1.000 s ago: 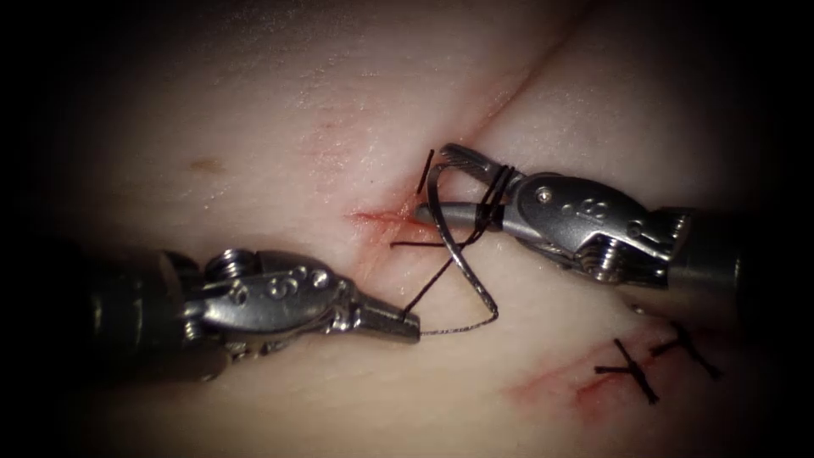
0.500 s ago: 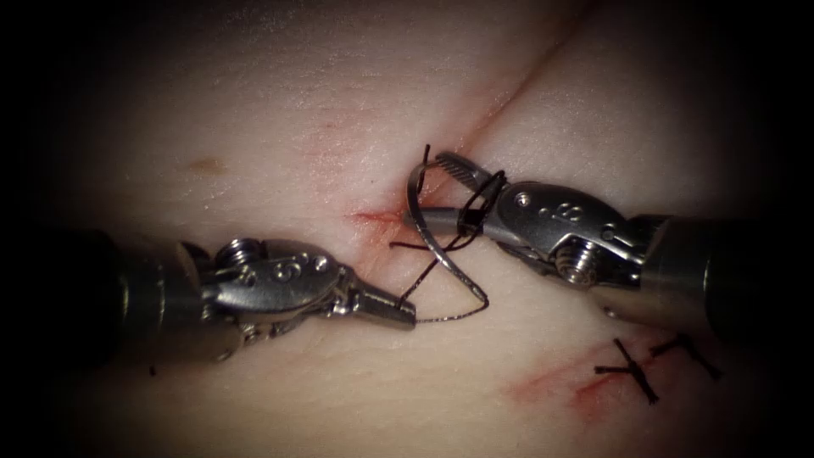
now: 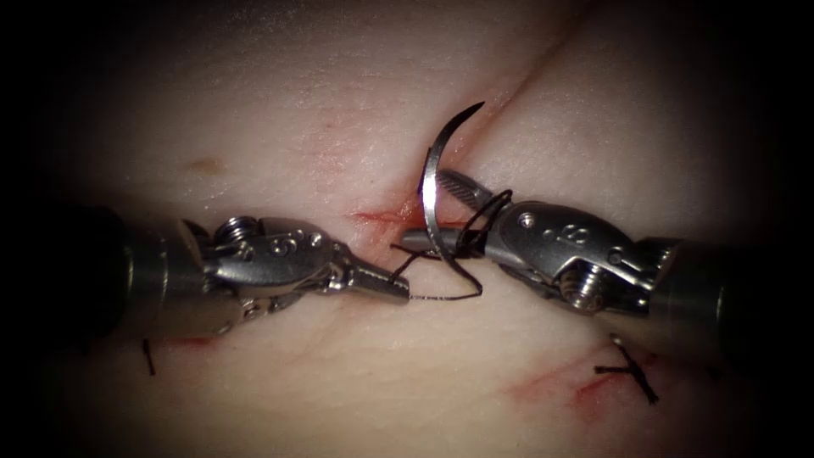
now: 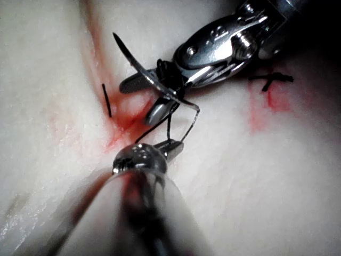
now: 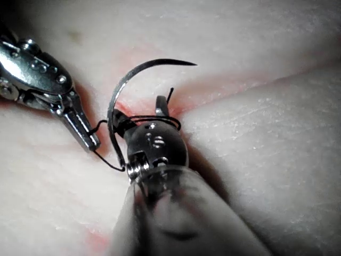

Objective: Wound Closure

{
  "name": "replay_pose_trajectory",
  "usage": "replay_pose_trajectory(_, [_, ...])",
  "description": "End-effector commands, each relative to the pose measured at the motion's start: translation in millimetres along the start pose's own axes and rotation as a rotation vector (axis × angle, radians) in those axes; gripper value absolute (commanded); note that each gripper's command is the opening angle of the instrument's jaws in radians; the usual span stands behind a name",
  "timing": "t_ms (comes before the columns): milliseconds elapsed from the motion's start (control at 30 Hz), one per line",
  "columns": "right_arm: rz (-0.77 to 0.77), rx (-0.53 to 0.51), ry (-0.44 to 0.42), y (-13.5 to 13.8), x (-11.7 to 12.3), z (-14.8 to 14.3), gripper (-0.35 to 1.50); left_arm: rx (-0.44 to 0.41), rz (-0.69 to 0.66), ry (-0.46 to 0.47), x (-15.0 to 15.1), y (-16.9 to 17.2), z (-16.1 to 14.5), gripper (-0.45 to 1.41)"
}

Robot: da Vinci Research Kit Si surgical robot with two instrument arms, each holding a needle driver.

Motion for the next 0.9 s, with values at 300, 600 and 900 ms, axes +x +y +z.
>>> replay_pose_trajectory(300, [0.039,-0.018,0.0,1.5,-0.9,1.7,0.64,-0.008,0.0,-0.003,-0.5,0.2,0.2,-0.45])
replay_pose_trajectory(600, [0.104,-0.037,-0.002,1.7,-0.6,2.9,0.56,-0.02,0.074,0.024,0.2,-0.1,0.3,-0.45])
replay_pose_trajectory(900, [0.201,-0.055,-0.004,2.2,-0.6,3.8,0.39,-0.03,0.077,0.023,0.2,-0.8,-0.2,-0.45])
